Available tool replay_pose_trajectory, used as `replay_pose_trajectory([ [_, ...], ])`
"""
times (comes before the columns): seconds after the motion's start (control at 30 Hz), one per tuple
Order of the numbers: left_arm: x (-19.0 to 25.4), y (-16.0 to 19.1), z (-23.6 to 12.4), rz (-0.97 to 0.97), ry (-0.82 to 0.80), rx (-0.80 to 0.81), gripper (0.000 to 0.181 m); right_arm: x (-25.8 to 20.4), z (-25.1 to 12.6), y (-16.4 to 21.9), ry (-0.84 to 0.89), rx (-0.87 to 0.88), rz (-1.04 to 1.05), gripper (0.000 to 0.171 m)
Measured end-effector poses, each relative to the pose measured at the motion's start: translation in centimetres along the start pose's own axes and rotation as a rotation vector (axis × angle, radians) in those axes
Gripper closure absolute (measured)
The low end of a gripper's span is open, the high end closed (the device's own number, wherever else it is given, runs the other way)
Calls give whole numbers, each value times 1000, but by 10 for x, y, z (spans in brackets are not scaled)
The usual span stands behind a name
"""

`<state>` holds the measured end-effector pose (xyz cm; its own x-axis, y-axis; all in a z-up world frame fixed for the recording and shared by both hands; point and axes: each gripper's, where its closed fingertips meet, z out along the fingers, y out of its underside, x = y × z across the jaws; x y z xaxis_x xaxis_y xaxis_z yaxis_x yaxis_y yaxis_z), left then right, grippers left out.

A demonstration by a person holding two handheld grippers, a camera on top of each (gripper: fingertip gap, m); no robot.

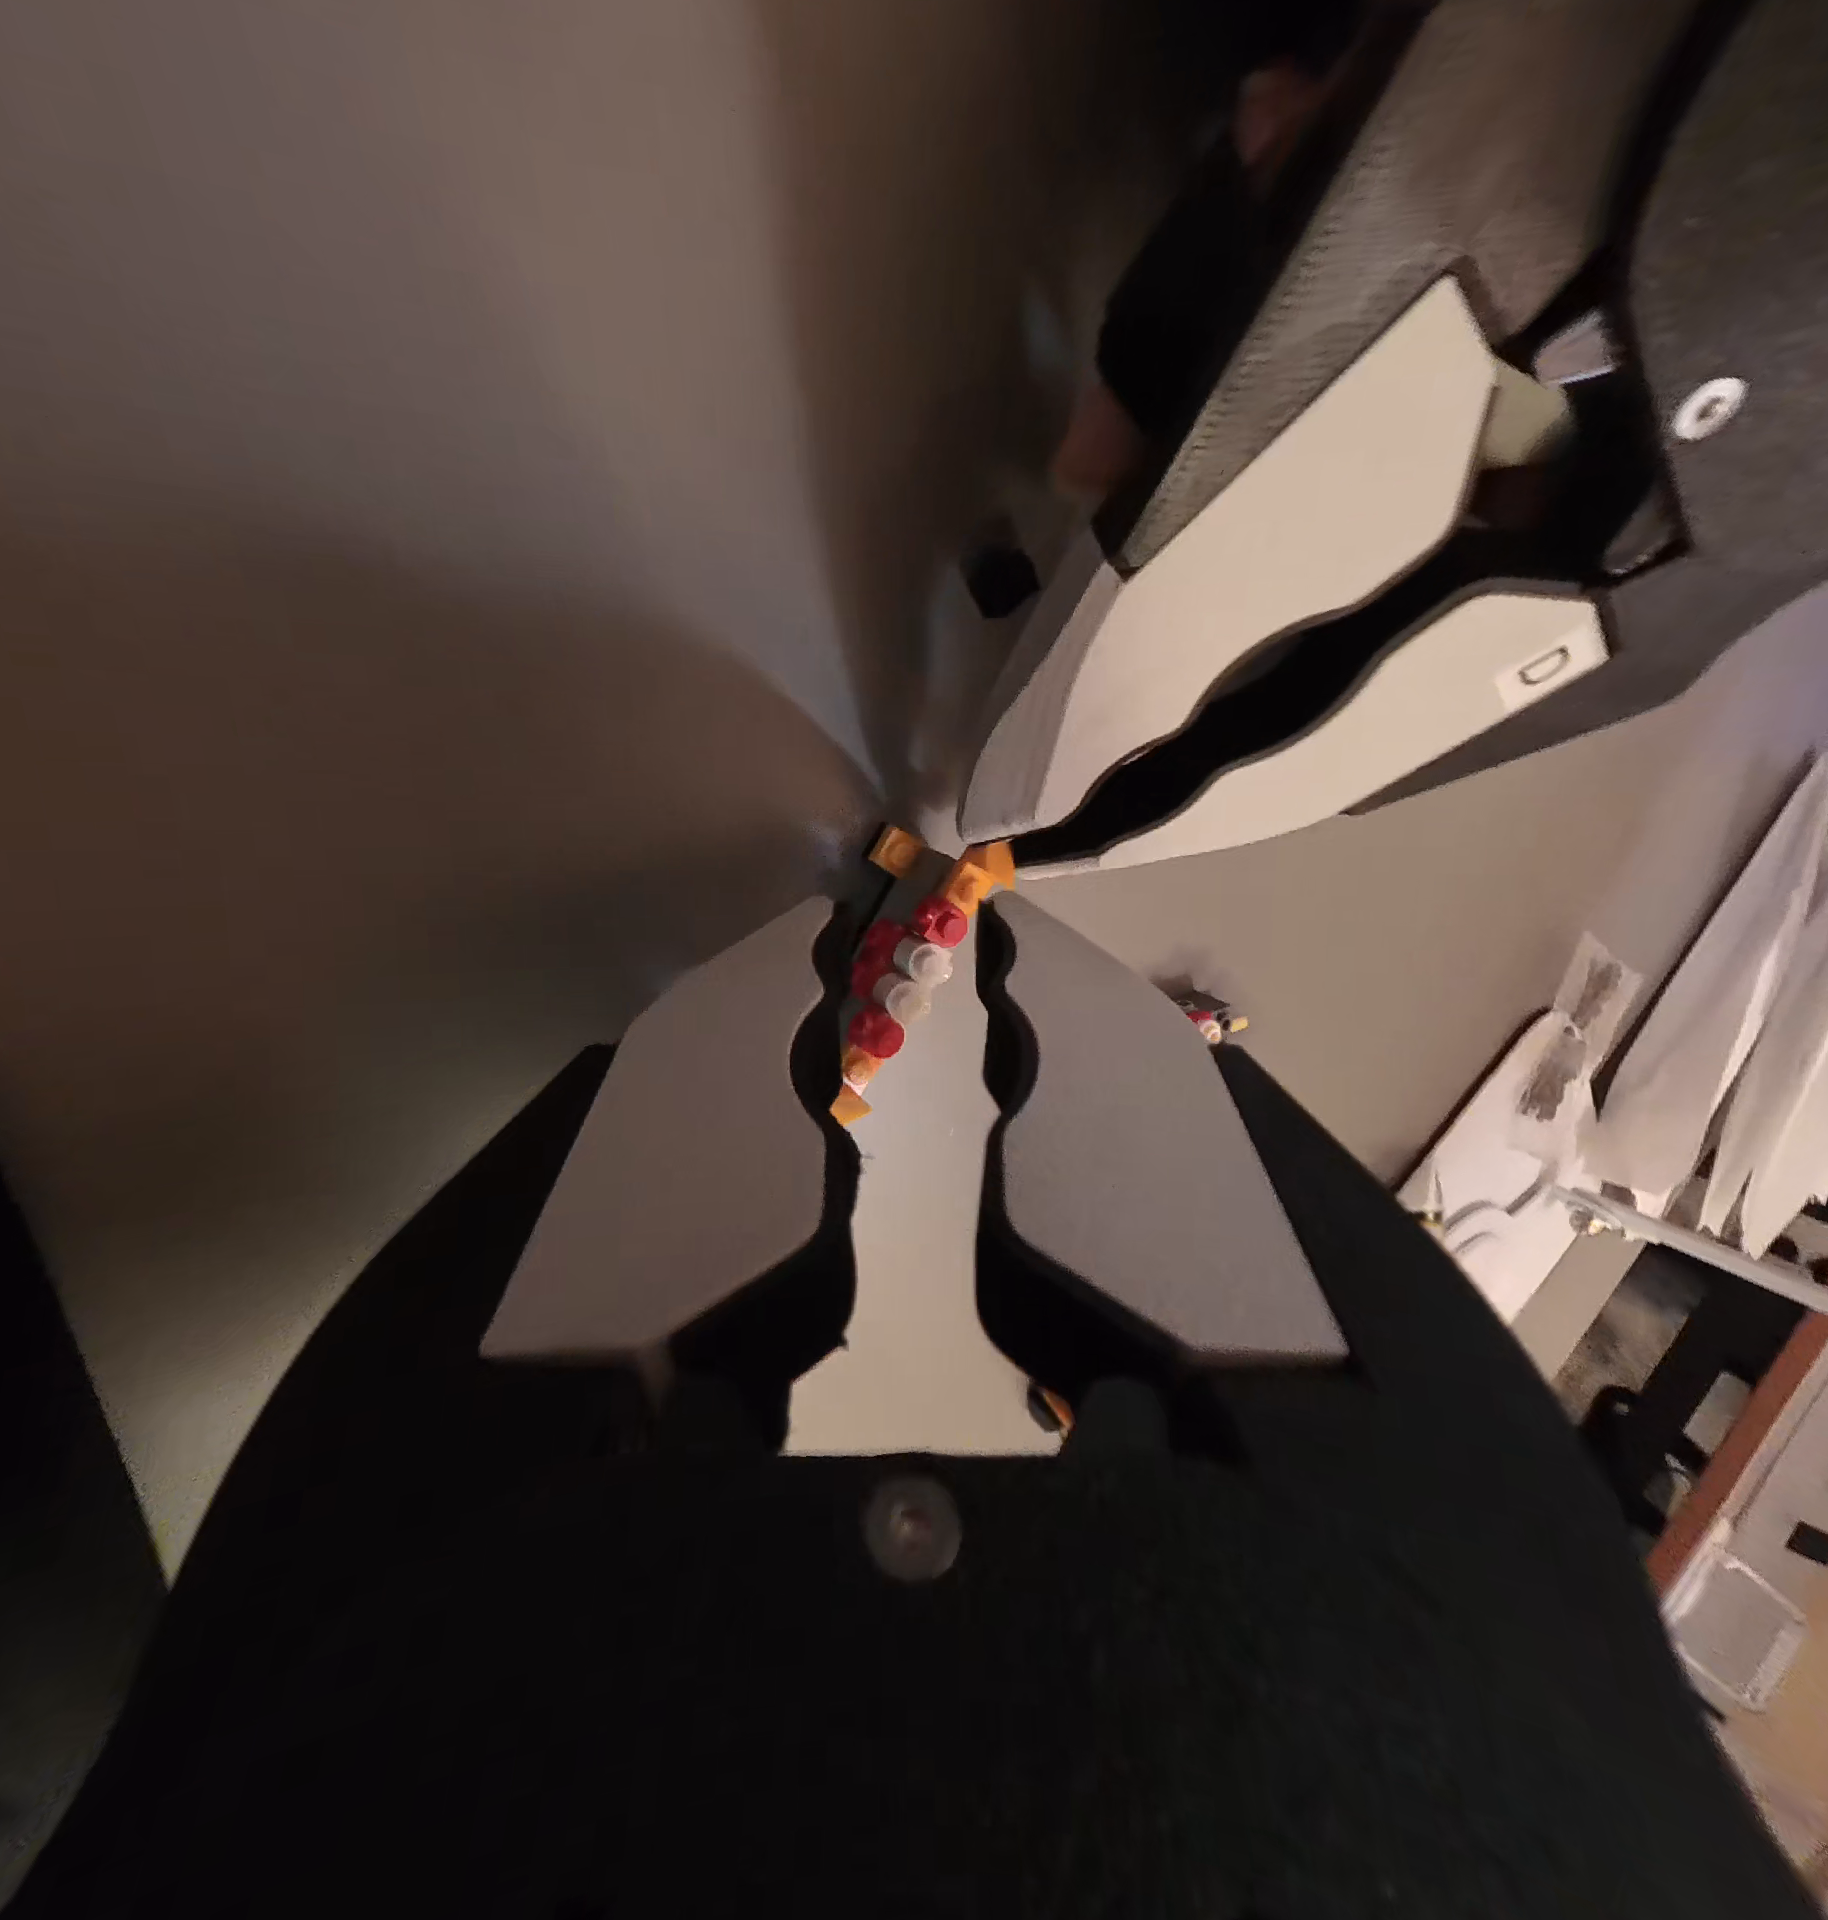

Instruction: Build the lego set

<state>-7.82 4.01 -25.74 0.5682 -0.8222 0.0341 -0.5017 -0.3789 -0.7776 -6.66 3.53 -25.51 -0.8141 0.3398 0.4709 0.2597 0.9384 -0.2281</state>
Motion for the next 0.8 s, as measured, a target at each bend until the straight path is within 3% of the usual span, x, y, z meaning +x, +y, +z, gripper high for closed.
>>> replay_pose_trajectory([
  [0.8,3,1,2,29,-25,-35,173,-6,2,11,-7,-113,-285,149],
])
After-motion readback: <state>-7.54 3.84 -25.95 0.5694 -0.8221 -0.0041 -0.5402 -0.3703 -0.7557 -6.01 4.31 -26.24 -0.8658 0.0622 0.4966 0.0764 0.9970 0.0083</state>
